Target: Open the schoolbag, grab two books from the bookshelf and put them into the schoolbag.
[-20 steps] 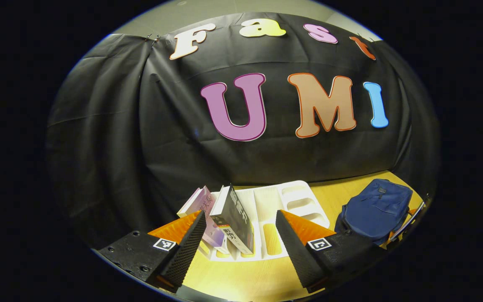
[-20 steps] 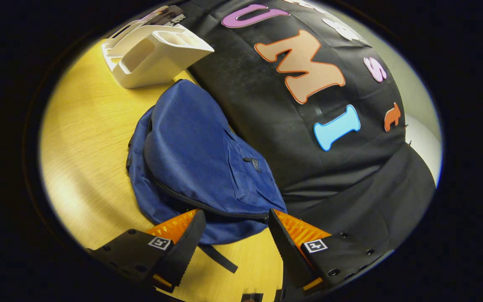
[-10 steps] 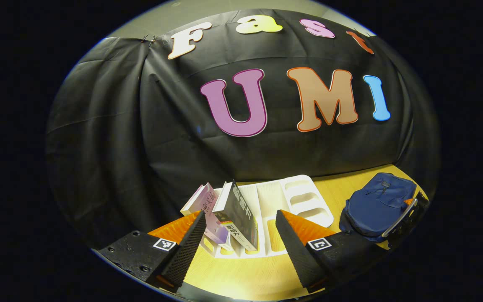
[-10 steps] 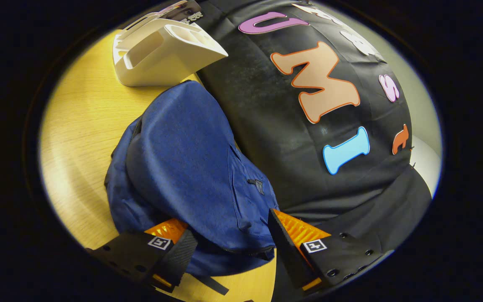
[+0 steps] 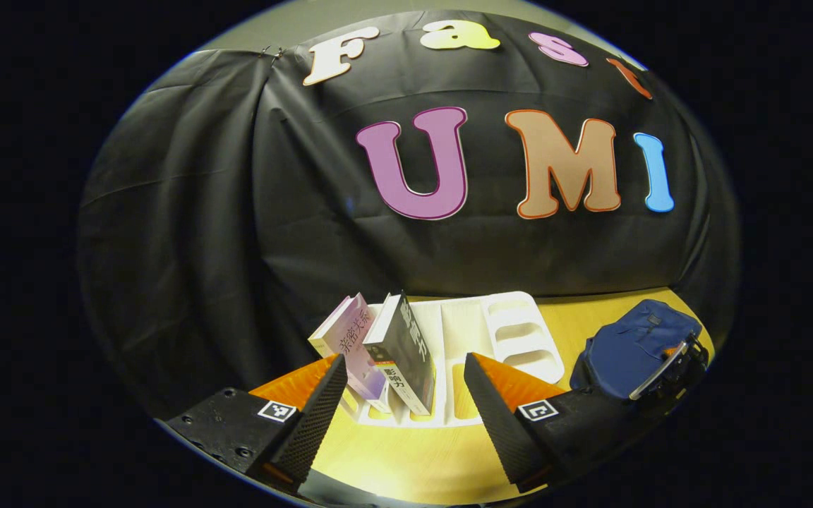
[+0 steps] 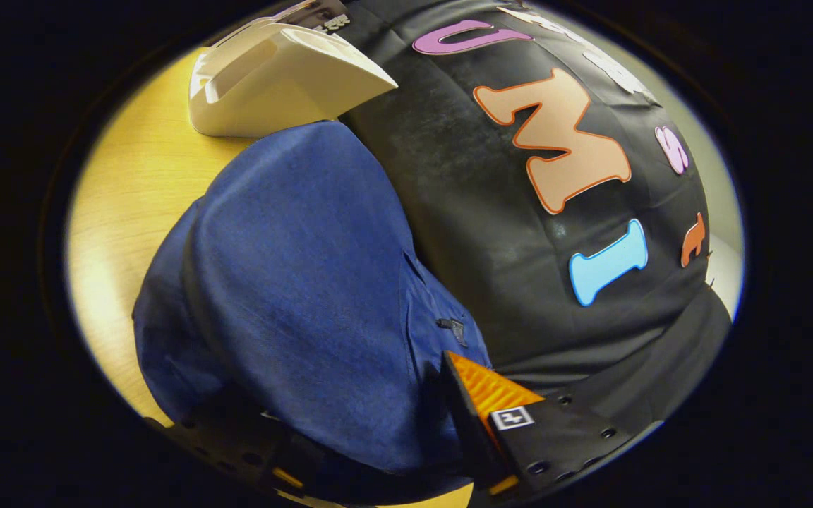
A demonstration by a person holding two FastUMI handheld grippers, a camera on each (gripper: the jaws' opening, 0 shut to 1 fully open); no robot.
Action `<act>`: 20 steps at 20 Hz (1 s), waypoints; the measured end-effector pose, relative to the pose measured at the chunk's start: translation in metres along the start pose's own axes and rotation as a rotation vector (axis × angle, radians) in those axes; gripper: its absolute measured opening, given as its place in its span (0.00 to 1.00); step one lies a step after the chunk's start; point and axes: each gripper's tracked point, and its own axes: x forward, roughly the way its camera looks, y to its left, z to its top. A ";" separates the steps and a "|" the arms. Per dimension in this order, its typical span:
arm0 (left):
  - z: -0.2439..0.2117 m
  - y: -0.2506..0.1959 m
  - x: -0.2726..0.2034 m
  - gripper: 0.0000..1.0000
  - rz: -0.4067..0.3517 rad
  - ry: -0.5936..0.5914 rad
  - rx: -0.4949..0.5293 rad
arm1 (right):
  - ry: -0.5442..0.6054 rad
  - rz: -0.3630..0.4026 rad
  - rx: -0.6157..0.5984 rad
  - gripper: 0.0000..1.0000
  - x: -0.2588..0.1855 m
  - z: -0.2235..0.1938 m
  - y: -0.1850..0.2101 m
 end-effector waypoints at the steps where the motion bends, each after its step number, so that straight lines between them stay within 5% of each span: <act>1: 0.001 0.001 0.002 0.98 0.001 0.001 -0.002 | -0.014 -0.022 -0.003 0.56 -0.002 0.008 -0.006; 3: 0.007 0.001 0.004 0.98 0.001 -0.002 -0.005 | -0.033 -0.046 0.015 0.35 -0.006 0.014 -0.014; 6: 0.016 0.001 0.008 0.98 -0.006 -0.015 0.004 | -0.024 -0.088 0.052 0.21 -0.005 0.018 -0.025; 9: 0.024 0.003 0.014 0.98 -0.014 -0.026 0.008 | -0.023 -0.099 0.061 0.13 -0.005 0.027 -0.033; 11: 0.029 0.004 0.019 0.97 -0.025 -0.025 0.010 | -0.002 -0.042 0.098 0.08 -0.001 0.024 -0.028; 16: 0.042 0.015 0.045 0.97 -0.054 0.012 -0.032 | 0.064 0.075 0.215 0.07 0.003 0.024 -0.031; 20: 0.048 0.021 0.076 0.99 -0.086 0.070 -0.058 | 0.077 0.061 0.250 0.06 0.001 0.029 -0.051</act>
